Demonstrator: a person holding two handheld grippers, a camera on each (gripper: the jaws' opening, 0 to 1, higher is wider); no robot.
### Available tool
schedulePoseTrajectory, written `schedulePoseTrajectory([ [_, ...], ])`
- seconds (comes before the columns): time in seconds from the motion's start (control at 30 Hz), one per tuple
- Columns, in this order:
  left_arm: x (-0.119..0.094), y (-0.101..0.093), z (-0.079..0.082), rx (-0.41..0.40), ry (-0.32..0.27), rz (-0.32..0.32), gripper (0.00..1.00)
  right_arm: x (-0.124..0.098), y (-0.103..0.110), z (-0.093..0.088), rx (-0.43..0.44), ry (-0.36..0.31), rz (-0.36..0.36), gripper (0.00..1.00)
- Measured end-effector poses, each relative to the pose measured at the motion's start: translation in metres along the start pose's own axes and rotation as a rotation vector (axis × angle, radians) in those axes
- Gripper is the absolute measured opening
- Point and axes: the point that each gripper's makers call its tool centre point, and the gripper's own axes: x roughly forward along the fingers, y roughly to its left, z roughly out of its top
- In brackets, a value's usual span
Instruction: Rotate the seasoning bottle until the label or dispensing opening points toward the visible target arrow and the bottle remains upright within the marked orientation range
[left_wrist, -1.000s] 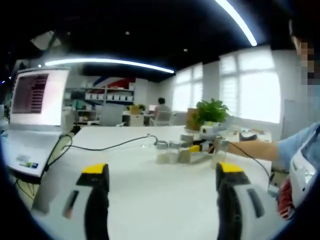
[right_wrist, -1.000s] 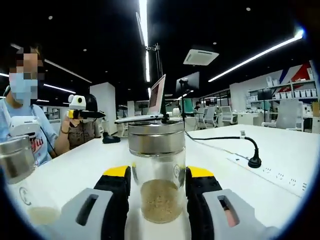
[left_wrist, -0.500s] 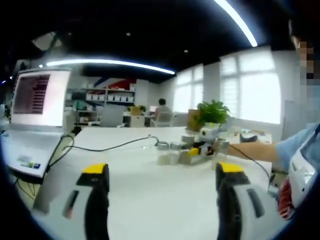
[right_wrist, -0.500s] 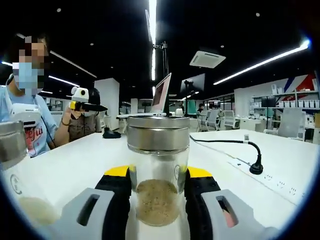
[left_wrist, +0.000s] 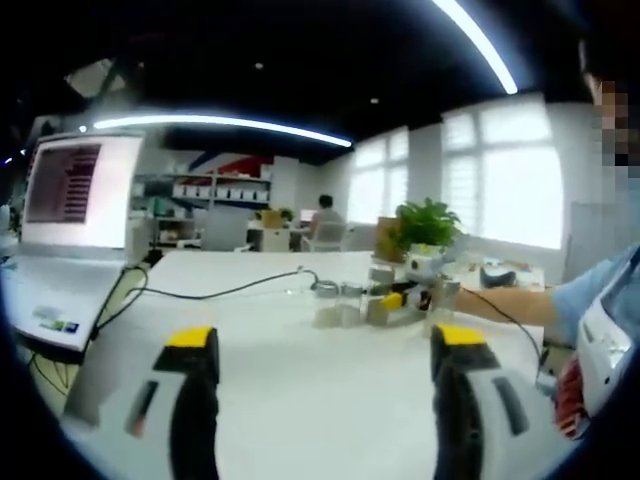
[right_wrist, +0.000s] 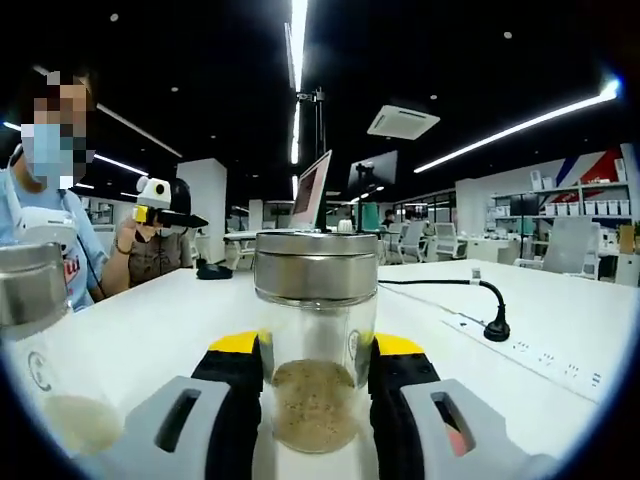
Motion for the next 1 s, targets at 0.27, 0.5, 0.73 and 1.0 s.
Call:
schedulePoseTrajectory([
  [0.27, -0.002, 0.000, 0.001, 0.000, -0.005, -0.002, 0.92, -0.052, -0.010, 0.006, 0.011, -0.026, -0.106, 0.40],
  [0.5, -0.005, -0.002, 0.002, 0.000, -0.015, 0.005, 0.92, -0.122, -0.004, 0.004, -0.003, -0.018, -0.203, 0.40],
  [0.73, -0.003, -0.005, 0.000, -0.016, -0.013, -0.015, 0.92, -0.167, 0.014, 0.004, -0.028, 0.000, -0.301, 0.40],
  [1.0, -0.006, -0.004, 0.001, -0.019, -0.012, -0.017, 0.92, -0.194, 0.063, 0.007, -0.001, -0.044, -0.387, 0.40],
])
